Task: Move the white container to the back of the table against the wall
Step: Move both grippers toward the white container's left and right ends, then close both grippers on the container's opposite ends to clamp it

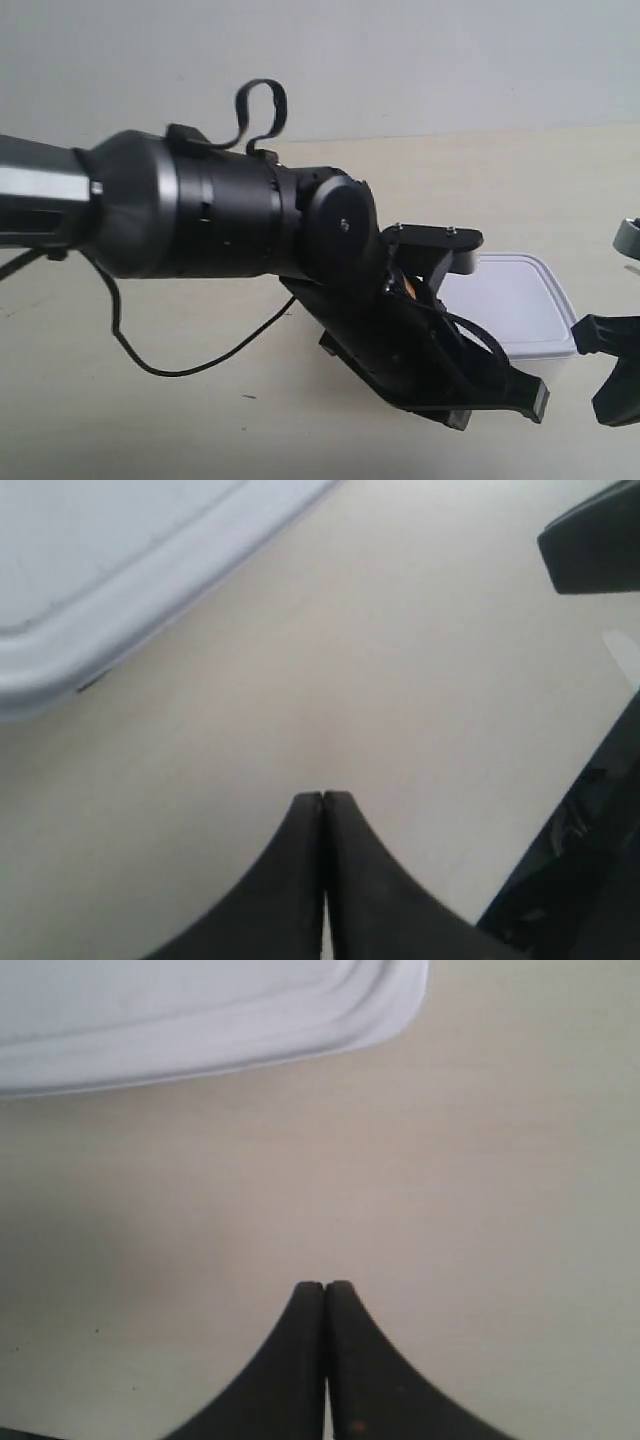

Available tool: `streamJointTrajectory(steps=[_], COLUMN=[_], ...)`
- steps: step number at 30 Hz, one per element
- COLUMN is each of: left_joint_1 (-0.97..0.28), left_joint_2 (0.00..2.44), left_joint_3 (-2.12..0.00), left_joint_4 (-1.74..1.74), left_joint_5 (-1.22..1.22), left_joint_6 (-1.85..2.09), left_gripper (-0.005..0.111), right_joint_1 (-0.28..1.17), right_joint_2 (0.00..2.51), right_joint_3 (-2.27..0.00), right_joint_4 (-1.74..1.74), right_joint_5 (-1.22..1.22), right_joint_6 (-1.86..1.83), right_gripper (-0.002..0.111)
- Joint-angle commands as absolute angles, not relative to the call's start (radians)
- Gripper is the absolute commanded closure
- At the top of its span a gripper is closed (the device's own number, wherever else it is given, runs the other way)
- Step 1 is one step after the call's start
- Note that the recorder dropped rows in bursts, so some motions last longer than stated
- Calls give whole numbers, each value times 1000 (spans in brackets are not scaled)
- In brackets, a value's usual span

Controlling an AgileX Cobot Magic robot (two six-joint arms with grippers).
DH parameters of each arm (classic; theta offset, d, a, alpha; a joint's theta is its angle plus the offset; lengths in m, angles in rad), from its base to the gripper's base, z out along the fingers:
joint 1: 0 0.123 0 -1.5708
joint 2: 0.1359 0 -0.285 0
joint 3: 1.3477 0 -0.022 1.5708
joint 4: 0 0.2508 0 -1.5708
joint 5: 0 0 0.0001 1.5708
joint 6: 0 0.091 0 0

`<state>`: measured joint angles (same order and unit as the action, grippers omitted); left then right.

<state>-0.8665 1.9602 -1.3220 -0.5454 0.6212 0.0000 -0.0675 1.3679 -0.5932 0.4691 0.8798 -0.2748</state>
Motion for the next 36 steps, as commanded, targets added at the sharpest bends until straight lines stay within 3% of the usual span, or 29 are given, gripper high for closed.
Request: streamJointTrajectory(steps=[1, 24, 36], left_joint_1=[-872, -865, -743], left_joint_2=[2026, 2139, 2228], left_joint_3=[-1375, -1384, -1452], left_joint_4=[-555, -504, -480], left_joint_5=[612, 369, 356], left_joint_6=[0, 18, 18], left_gripper=[107, 107, 107], right_joint_1=[-64, -64, -64], right_joint_2=[1460, 1674, 1799], right_joint_3=[-589, -698, -841], right_joint_4=[535, 652, 656], right_joint_5=[813, 724, 720], right_joint_6=[-351, -452, -471], right_gripper=[108, 108, 108])
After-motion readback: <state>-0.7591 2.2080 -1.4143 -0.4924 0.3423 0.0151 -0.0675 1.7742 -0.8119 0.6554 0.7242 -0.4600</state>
